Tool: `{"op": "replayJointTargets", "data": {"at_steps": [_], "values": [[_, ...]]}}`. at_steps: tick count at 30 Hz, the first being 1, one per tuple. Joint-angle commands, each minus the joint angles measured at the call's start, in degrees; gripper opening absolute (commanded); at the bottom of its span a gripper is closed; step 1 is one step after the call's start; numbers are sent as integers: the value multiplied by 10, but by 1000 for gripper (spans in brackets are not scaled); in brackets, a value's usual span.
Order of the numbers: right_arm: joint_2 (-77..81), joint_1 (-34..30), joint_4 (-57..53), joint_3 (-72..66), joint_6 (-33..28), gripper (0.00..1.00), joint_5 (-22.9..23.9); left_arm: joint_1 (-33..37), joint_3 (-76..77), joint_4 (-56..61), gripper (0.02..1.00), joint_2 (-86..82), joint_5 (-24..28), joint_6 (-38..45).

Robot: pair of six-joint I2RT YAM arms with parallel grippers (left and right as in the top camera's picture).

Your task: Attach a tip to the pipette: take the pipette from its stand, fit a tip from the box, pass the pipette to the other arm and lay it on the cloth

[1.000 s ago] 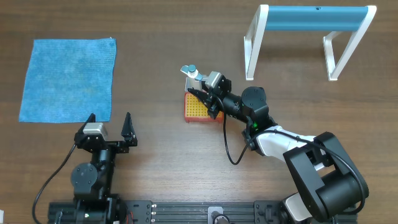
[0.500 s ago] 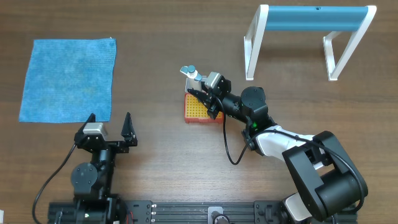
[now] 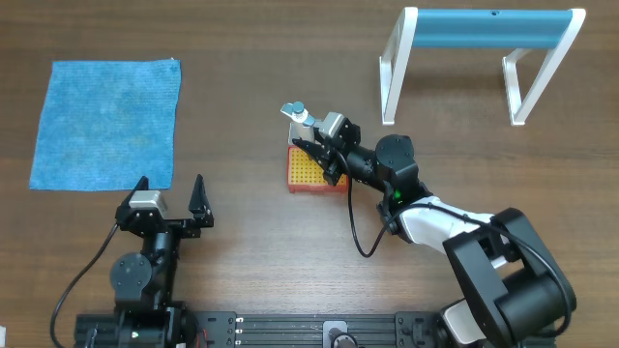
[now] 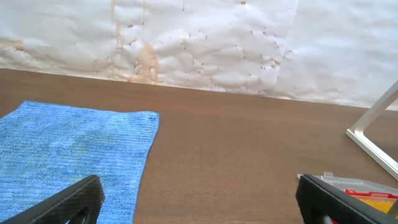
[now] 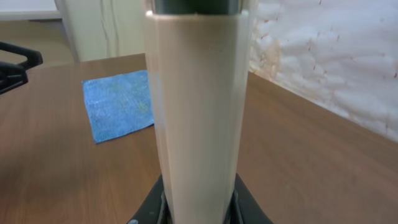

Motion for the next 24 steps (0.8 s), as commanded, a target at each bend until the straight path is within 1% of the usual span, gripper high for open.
{"op": "replayJointTargets", "data": {"at_steps": [1,4,6,7,9,10,11,12,13,15,16,17,18,22,23,24], "values": [[-56,2,-23,21,-4,80,-4,1,-1,-3,998,-3,9,-3],[-89,2,-40,38,-3,75,-4,1,-1,-3,996,-3,9,-3],[-112,2,-73,63,-3,75,-6,1,-1,-3,998,-3,9,-3],[-130,2,-112,88,-3,75,-8,1,-1,-3,998,-3,9,-3],[-159,2,-224,148,-3,77,-8,1,-1,-3,998,-3,9,-3],[-175,2,-297,194,14,75,-8,1,-1,-3,996,-3,9,-3],[-180,2,-318,212,22,75,-12,1,-1,-3,998,-3,9,-3],[-187,2,-326,232,37,77,-38,1,-1,-3,998,-3,9,-3],[-192,1,-326,235,73,77,-39,1,-1,-3,998,-3,9,-3],[-193,0,-339,235,115,75,-56,1,-1,-3,998,-3,9,-3],[-193,0,-343,235,119,73,-72,1,-1,-3,996,-3,9,-3],[-194,0,-343,235,122,77,-103,1,-1,-3,998,-3,9,-3],[-194,0,-343,235,141,75,-110,1,-1,-3,998,-3,9,-3],[-194,0,-339,235,271,77,-110,1,-1,-3,998,-3,9,-3],[-194,1,-339,235,318,77,-110,1,-1,-3,996,-3,9,-3],[-194,1,-339,235,347,82,-110,1,-1,-3,998,-3,9,-3]]}}
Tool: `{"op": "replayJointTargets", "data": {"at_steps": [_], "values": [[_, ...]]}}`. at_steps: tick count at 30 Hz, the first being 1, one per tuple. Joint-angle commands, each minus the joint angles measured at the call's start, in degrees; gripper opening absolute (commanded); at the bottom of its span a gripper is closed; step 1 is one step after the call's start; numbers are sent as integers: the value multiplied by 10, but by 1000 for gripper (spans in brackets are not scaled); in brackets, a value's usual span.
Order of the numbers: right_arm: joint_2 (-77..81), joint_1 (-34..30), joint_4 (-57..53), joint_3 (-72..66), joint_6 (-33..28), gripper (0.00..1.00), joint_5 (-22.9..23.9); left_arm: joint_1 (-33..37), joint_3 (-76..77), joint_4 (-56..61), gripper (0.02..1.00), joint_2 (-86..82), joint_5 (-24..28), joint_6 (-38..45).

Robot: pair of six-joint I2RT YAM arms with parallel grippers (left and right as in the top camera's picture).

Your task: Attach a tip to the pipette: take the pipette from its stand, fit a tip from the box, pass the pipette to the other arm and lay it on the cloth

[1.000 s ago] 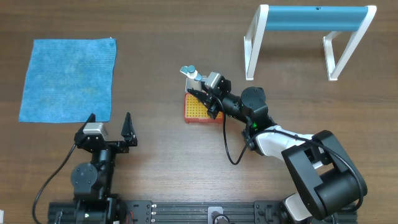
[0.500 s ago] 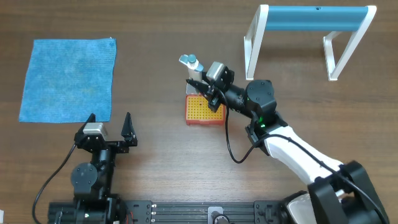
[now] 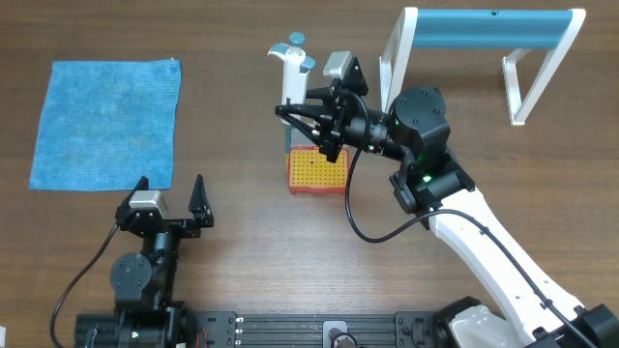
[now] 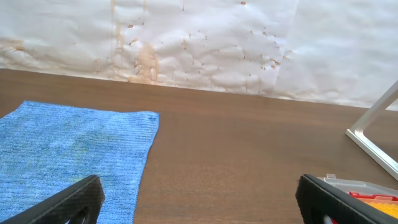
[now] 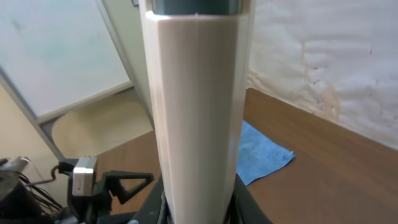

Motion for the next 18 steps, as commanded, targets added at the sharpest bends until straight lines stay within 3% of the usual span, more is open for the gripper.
{"op": "replayJointTargets", "data": {"at_steps": [1,3,5,8,11,13,16,18], "values": [[-7,1,7,12,153,80,-13,1,-1,1,998,-3,14,-4],[-7,1,5,12,155,77,-35,1,-1,24,998,-3,126,-77],[-6,-3,0,12,155,77,-101,1,-1,106,996,-3,248,-167],[-6,-4,-39,12,155,77,-163,1,-1,184,996,-3,356,-390],[-6,-28,-47,12,153,77,-293,1,-1,243,998,-3,348,-599],[-5,-43,-47,12,153,75,-313,1,-1,322,996,-3,296,-669],[14,-59,-47,12,153,77,-350,2,43,320,993,27,280,-667],[32,-59,-47,12,153,75,-360,2,111,321,993,133,347,-650]]}}
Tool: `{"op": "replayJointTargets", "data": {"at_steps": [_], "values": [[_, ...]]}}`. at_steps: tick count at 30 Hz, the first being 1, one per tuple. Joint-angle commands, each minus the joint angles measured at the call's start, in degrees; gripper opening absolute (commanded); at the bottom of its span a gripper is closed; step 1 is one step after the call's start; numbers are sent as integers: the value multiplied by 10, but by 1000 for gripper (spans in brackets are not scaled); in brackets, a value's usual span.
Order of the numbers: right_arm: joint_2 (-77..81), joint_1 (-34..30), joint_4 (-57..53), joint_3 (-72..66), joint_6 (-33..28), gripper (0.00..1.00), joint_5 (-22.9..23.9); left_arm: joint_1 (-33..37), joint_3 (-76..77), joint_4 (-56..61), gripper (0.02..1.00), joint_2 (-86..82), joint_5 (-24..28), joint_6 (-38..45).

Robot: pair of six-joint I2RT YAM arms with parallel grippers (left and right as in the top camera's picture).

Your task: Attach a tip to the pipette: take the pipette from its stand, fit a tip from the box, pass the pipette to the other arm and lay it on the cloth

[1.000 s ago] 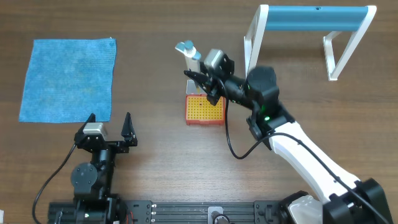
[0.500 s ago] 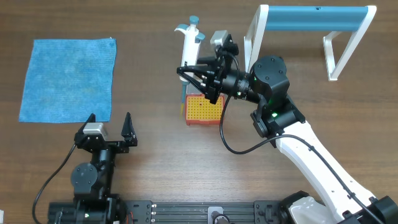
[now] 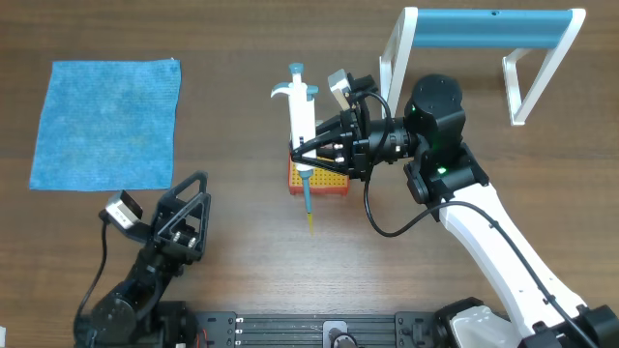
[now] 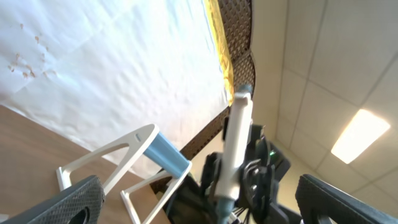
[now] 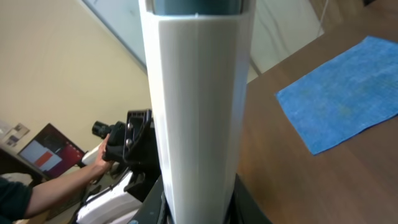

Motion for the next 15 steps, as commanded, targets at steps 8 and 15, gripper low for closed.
{"op": "replayJointTargets", "data": {"at_steps": [8,15], "values": [[45,53,11,11,3,77,-35,-73,348,117,996,604,306,19],[45,53,11,11,9,80,-7,-138,348,261,915,661,308,33]]}}
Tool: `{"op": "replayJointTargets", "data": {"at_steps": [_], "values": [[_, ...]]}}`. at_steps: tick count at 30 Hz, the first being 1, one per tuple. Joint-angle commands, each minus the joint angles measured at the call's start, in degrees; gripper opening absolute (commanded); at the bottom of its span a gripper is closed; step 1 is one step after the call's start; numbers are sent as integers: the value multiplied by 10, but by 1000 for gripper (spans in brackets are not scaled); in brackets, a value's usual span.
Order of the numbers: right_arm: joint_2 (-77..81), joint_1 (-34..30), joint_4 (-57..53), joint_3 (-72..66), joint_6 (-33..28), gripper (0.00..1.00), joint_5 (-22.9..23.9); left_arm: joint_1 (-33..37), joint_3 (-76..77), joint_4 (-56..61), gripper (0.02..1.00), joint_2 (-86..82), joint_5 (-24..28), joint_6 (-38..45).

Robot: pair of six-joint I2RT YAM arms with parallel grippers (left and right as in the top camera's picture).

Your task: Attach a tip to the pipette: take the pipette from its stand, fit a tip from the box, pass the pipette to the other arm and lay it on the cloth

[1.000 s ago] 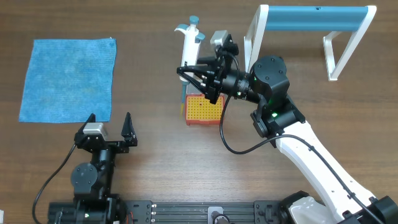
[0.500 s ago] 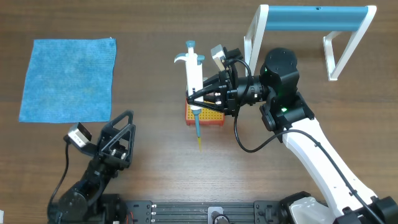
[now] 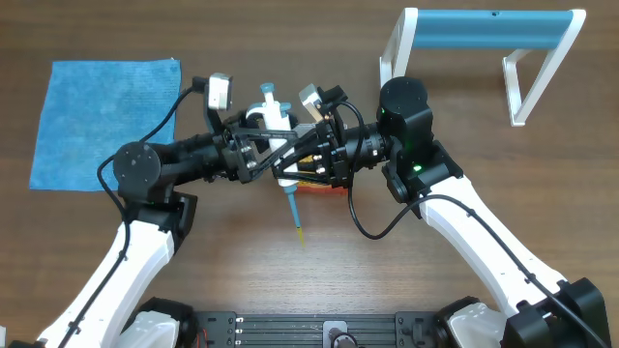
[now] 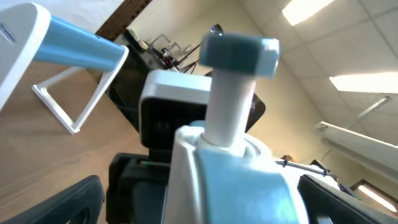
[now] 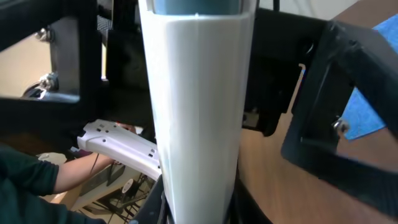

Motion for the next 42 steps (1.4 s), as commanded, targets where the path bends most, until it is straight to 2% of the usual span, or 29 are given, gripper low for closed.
{"op": "replayJointTargets", "data": {"at_steps": [1,2,4,6,8,13,16,20,21,24,28,29,30,31,35,37,38,40,42], "values": [[0,1,5,7,7,77,6,-3,9,4,787,5,10,23],[0,1,5,7,7,77,5,-3,9,4,654,5,10,33],[0,1,5,7,7,77,5,-3,9,2,529,5,12,36],[0,1,5,7,7,73,5,-3,9,2,478,5,12,38],[0,1,5,7,7,77,5,-3,9,2,367,5,12,38],[0,1,5,7,6,77,6,-3,9,2,189,5,12,38],[0,1,5,7,6,77,5,-3,9,2,25,5,12,38],[0,1,5,7,6,77,5,-3,9,2,27,5,12,38],[0,1,5,7,6,161,5,-3,9,2,27,5,12,38],[0,1,6,7,6,735,-4,-3,9,2,27,5,12,38],[0,-45,14,7,8,761,-70,-3,9,-7,27,5,12,49],[0,-83,14,7,16,761,-106,-3,9,-9,27,5,14,53],[0,-134,14,7,30,763,-119,-3,9,-10,27,5,23,53],[0,-173,25,7,30,766,-119,-2,9,-18,27,5,23,53],[0,-334,115,7,26,768,-119,14,9,-172,27,5,33,103],[0,-377,134,7,26,768,-104,24,9,-257,27,5,28,139],[-2,-376,134,7,26,772,-86,24,9,-322,29,5,0,160],[-5,-342,134,7,26,770,-52,24,9,-389,25,5,-35,192],[-6,-301,132,7,7,770,19,24,38,-523,25,5,-91,266]]}}
